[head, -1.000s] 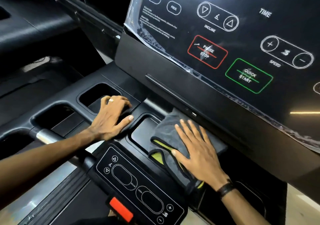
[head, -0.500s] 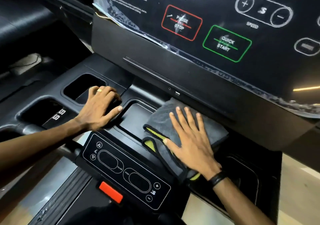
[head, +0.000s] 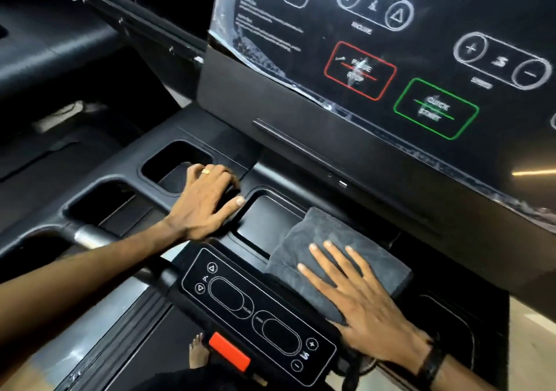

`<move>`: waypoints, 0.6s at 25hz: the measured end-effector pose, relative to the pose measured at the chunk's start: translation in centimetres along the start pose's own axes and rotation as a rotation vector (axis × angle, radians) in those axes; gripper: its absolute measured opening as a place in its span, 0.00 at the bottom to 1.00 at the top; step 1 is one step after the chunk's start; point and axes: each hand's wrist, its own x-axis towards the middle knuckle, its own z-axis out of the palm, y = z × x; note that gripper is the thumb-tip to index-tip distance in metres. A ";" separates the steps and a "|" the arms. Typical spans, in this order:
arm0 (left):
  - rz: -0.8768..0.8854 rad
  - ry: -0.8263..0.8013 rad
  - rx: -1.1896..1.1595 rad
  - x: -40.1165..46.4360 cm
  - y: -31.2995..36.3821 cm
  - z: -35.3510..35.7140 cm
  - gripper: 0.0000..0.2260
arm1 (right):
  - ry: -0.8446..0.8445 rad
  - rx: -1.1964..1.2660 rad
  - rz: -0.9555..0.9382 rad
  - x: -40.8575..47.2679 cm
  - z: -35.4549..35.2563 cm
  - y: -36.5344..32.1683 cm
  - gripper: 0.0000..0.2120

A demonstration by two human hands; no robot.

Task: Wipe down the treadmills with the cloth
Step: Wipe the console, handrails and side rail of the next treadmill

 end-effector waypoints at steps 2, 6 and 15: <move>-0.013 0.012 -0.033 0.0 0.1 0.0 0.20 | 0.016 -0.009 -0.036 3.1 0.0 -0.8 0.37; -0.035 0.083 -0.185 0.1 -0.3 0.0 0.17 | -0.003 0.018 -0.088 9.8 0.4 -1.7 0.37; -0.285 0.368 -0.672 0.2 -1.1 0.1 0.16 | 0.080 0.093 0.000 18.2 -0.3 -2.6 0.37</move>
